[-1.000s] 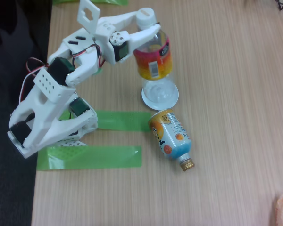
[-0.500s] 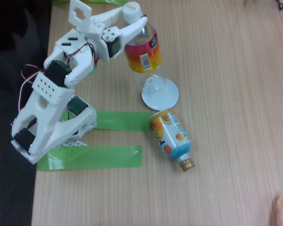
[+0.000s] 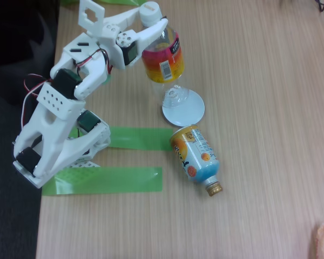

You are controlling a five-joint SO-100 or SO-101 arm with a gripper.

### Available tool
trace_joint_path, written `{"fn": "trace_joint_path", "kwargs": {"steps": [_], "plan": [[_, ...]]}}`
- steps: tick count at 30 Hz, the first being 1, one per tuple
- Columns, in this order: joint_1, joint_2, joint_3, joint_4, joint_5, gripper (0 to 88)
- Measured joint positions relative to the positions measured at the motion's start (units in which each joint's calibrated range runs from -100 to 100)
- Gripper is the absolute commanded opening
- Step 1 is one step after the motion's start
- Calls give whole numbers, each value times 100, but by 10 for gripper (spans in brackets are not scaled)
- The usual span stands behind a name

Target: Pick up the plastic bottle and stand it up on the white place

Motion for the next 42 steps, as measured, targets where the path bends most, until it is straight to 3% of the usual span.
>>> {"fn": "trace_joint_path", "kwargs": {"steps": [20,36,42], "plan": [[15,1237,0,0,0,103],[15,1726,0,-1105,16,103],[471,1742,0,-1419,16,103]]}}
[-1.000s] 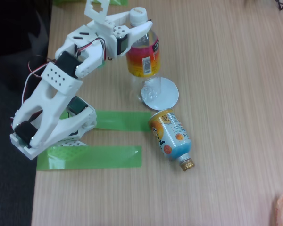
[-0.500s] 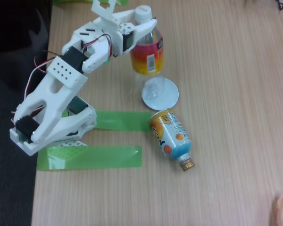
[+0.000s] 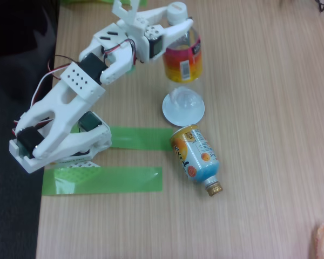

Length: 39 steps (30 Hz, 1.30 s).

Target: Pick up the plastic bottle and stand it up on the white place

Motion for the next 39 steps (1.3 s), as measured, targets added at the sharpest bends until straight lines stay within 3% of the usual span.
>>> {"fn": "trace_joint_path", "kwargs": {"steps": [24,39], "plan": [[149,17,343,-34,0,103],[-232,17,362,-34,0,103]]}}
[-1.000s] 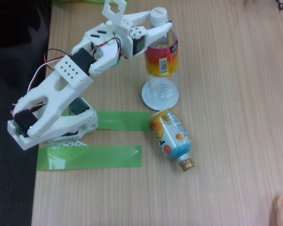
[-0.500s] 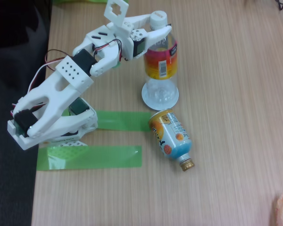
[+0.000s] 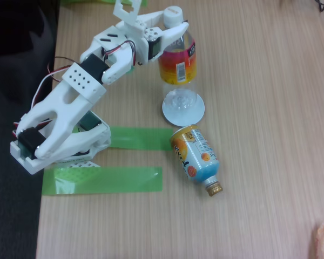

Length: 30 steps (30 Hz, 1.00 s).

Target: Pick up the plastic bottle and stand it up on the white place

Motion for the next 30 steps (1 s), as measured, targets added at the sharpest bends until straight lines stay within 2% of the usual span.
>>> {"fn": "trace_joint_path", "kwargs": {"steps": [30], "plan": [[-7,0,136,-85,0,103]]}}
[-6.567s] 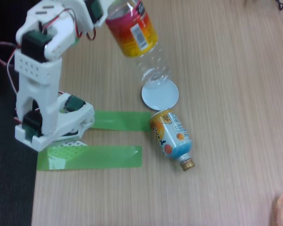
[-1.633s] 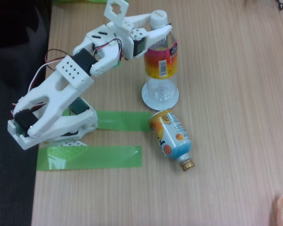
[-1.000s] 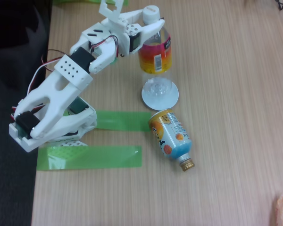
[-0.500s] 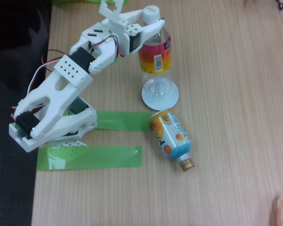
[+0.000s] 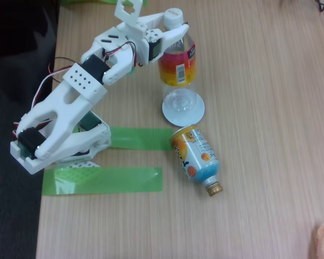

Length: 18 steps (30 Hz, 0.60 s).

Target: Pick up the plastic bottle and stand it up on the white place

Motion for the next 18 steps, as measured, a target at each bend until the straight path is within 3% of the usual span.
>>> {"fn": "trace_joint_path", "kwargs": {"steps": [18], "plan": [[284,0,307,-416,21,103]]}}
